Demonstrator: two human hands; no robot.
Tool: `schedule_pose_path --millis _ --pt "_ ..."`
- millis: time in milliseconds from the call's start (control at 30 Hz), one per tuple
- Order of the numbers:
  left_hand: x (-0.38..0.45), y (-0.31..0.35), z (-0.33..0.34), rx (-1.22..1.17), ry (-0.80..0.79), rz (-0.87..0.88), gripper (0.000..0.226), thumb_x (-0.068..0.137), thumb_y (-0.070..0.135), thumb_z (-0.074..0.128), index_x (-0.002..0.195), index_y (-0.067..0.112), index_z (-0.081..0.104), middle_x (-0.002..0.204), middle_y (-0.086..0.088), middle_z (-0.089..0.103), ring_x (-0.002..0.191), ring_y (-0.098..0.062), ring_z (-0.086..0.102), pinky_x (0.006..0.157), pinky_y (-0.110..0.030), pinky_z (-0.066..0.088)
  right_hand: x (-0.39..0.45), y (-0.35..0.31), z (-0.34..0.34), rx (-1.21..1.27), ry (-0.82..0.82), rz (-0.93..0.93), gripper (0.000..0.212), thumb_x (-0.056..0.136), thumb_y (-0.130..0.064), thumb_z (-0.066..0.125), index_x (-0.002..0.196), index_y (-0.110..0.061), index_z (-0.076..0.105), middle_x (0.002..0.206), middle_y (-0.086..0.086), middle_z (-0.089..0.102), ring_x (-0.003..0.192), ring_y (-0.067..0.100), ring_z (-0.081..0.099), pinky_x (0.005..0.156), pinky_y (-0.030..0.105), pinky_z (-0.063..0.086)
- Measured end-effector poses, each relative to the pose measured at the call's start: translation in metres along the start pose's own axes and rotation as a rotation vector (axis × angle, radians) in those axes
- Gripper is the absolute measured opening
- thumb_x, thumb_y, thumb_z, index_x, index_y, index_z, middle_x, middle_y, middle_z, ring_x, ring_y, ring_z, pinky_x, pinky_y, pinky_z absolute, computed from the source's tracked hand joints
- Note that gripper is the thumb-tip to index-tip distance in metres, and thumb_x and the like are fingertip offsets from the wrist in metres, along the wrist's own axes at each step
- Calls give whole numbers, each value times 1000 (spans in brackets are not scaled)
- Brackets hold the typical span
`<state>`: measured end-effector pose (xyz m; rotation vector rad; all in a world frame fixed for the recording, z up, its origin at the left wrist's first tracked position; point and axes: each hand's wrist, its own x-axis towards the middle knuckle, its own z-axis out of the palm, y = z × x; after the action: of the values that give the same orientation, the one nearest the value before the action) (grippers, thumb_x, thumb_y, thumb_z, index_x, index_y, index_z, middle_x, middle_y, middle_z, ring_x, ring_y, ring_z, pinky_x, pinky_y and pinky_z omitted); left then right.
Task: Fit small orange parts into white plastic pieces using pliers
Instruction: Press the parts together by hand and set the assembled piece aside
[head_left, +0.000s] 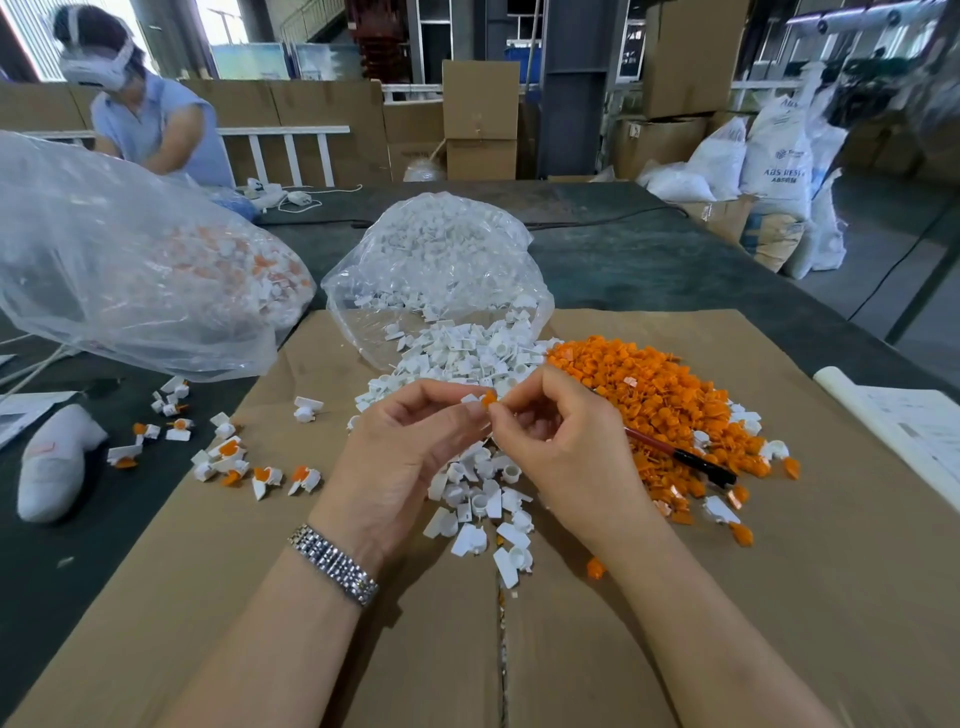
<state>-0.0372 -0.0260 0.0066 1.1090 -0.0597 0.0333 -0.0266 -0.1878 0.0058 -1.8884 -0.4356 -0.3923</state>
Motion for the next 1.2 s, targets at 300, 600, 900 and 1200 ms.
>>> schedule_pose_path --millis 300,600,900,1200 --pt "0 4 -4 -23 4 -71 26 73 -2 76 99 -5 73 112 -24 73 102 -29 74 80 -27 60 1 -2 -14 24 -156 -20 28 89 -27 78 114 -33 68 96 -11 66 90 10 62 77 12 46" --pt "-1 4 -6 -10 10 -108 24 70 2 79 93 -4 74 105 -23 75 96 -29 75 77 -26 60 1 -4 -16 -4 -154 -74 22 87 -27 79 108 -25 77 94 -14 66 93 4 61 79 10 44" --pt "-1 5 -6 36 72 -142 29 68 0 80 96 -8 74 109 -26 74 99 -31 74 75 -25 60 2 3 -13 -73 -175 -103 23 88 -19 78 110 -25 75 97 -11 65 95 9 63 82 13 47" --pt "1 6 -10 -79 15 -232 24 70 0 79 93 -5 79 104 -23 72 92 -25 74 75 -23 60 4 3 -17 43 -151 -42 20 88 -14 78 107 -20 77 92 -9 67 90 8 64 79 11 46"
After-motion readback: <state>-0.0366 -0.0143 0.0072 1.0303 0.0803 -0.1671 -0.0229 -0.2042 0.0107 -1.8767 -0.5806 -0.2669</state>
